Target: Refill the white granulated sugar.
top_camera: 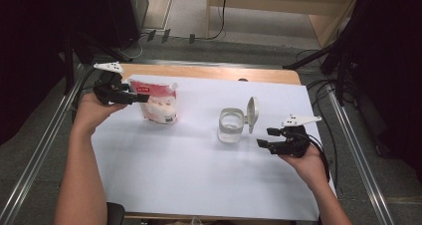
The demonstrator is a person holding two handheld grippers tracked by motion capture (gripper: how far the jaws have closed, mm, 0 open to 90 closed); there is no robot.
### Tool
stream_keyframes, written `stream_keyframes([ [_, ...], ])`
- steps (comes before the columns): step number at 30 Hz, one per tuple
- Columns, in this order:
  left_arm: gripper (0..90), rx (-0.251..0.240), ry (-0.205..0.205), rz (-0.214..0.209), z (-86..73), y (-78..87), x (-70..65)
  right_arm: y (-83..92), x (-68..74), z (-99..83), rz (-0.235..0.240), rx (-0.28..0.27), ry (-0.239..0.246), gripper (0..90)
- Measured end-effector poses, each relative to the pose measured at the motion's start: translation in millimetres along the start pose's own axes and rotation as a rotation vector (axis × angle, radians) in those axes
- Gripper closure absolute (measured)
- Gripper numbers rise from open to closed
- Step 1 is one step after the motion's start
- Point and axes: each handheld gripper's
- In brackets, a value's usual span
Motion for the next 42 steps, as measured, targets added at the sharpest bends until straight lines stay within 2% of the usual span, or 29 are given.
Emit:
stream_keyframes([
  [2,54.0,-0.004,-0.004,0.001,0.2,-1.9,-0.7,1.0,0.8,-1.1,0.000,0.001,0.006,36.2],
  [7,65.9,0.005,-0.045,-0.018,1.8,-2.6,-6.0,1.6,1.4,-2.4,-0.001,0.008,0.004,36.5],
  [10,73.0,0.018,-0.017,-0.038,3.9,-3.6,-8.5,0.5,2.0,-1.3,-0.001,0.002,0.012,36.7],
  [13,78.8,0.027,-0.006,-0.061,4.6,-4.8,-12.8,-1.5,3.3,0.1,0.008,0.005,0.017,37.6],
  [16,85.6,0.042,-0.020,-0.050,4.9,-5.3,-16.9,-3.9,4.2,1.2,0.019,0.008,0.028,37.6],
  [18,89.0,0.049,0.005,-0.059,6.6,-6.0,-18.8,-6.0,5.2,1.9,0.026,0.009,0.033,37.9],
  [21,90.0,0.049,0.018,-0.051,10.7,-6.4,-23.6,-8.3,7.8,3.5,0.040,0.008,0.049,40.0],
  [24,90.0,0.047,0.055,-0.039,15.3,-8.1,-28.5,-8.4,9.7,5.1,0.060,-0.003,0.054,41.7],
  [28,90.0,0.051,0.068,-0.022,21.4,-5.9,-34.5,-7.3,12.0,6.9,0.082,-0.005,0.040,44.4],
  [30,90.0,0.055,0.088,-0.007,25.8,-2.0,-39.5,-6.8,14.8,8.1,0.094,-0.008,0.044,44.2],
  [33,90.0,0.073,0.089,0.008,32.5,3.9,-47.6,-5.7,21.2,10.8,0.104,-0.017,0.066,44.5],
  [36,90.0,0.083,0.068,0.023,39.2,9.7,-59.1,-5.1,30.7,14.8,0.120,-0.019,0.085,45.4],
  [38,90.0,0.070,0.056,0.017,41.9,13.5,-64.6,-6.3,37.8,17.4,0.123,-0.016,0.097,45.5],
  [42,90.0,0.036,0.061,-0.007,46.5,21.4,-72.8,-12.0,48.6,19.5,0.134,-0.004,0.105,45.0],
])
Point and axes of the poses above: each handheld gripper's, and its own axes: y roughly backward along the jaws, z roughly out of its top, x roughly to its left, and after that the axes turned 6 degrees about y, right-handed
